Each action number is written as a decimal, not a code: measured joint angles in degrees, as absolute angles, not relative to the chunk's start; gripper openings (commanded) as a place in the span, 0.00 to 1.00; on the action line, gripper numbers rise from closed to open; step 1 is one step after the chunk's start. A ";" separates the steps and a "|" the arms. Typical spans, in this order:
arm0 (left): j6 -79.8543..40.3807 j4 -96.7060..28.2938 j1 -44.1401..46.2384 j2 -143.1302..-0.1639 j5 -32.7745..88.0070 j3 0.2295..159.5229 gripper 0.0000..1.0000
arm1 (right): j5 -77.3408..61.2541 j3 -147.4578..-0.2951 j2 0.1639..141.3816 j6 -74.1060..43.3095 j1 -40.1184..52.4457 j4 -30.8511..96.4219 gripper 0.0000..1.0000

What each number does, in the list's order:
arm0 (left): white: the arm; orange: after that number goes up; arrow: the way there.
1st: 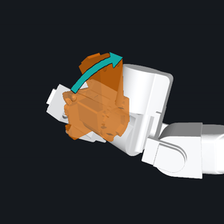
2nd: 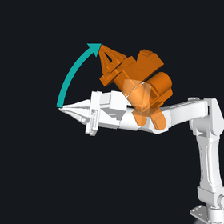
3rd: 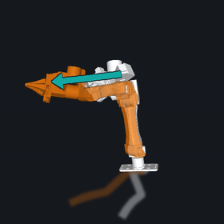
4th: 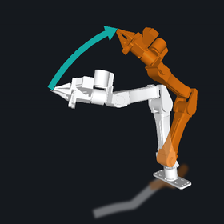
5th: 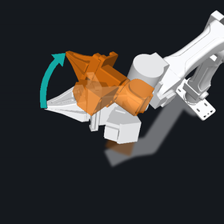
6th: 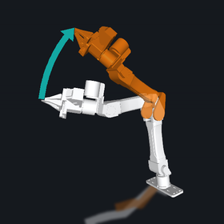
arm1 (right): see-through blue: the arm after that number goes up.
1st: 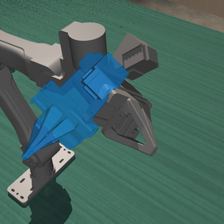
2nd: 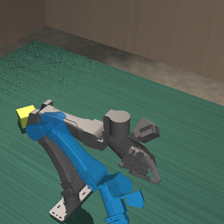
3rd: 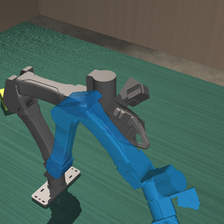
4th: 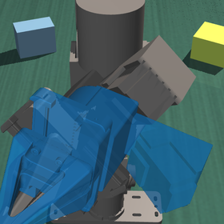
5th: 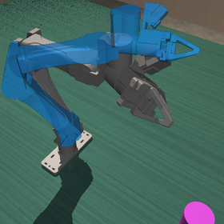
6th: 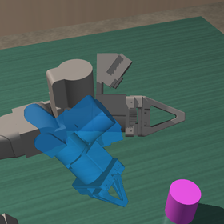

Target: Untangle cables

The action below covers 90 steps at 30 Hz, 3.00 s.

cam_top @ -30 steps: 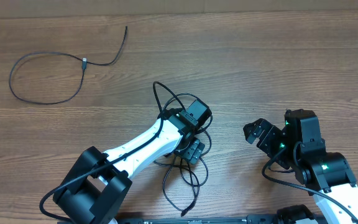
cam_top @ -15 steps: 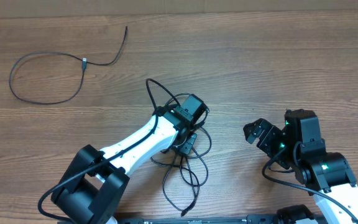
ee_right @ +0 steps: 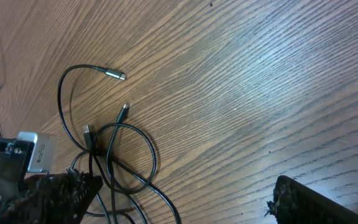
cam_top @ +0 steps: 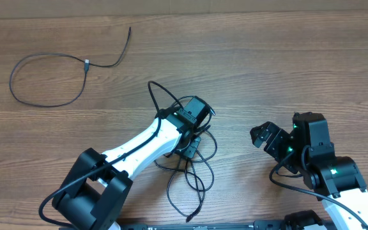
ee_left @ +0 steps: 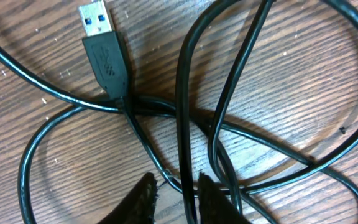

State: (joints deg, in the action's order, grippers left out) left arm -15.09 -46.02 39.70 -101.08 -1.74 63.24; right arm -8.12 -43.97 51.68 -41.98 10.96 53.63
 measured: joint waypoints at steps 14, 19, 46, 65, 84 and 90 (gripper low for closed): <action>-15.29 -45.12 39.70 -101.08 -1.67 61.73 0.04 | -8.12 -43.97 51.68 -41.95 10.96 53.67 1.00; -15.27 -45.32 39.70 -101.08 -1.72 61.76 0.04 | -8.12 -43.99 51.68 -41.95 10.96 53.65 1.00; -11.97 -74.02 34.70 -98.19 -14.68 151.96 0.04 | -8.12 -43.99 51.68 -41.95 10.96 54.00 1.00; -11.46 -76.31 33.63 -97.32 -15.31 165.36 0.04 | -8.12 -43.99 51.68 -42.00 10.96 54.08 1.00; -10.15 -90.39 33.63 -97.30 -35.44 162.85 0.04 | -8.12 -43.99 51.68 -41.93 10.96 55.09 1.00; -11.29 -91.72 31.20 -97.30 -36.01 158.58 0.04 | -8.10 -43.99 51.68 -41.43 10.96 55.81 1.00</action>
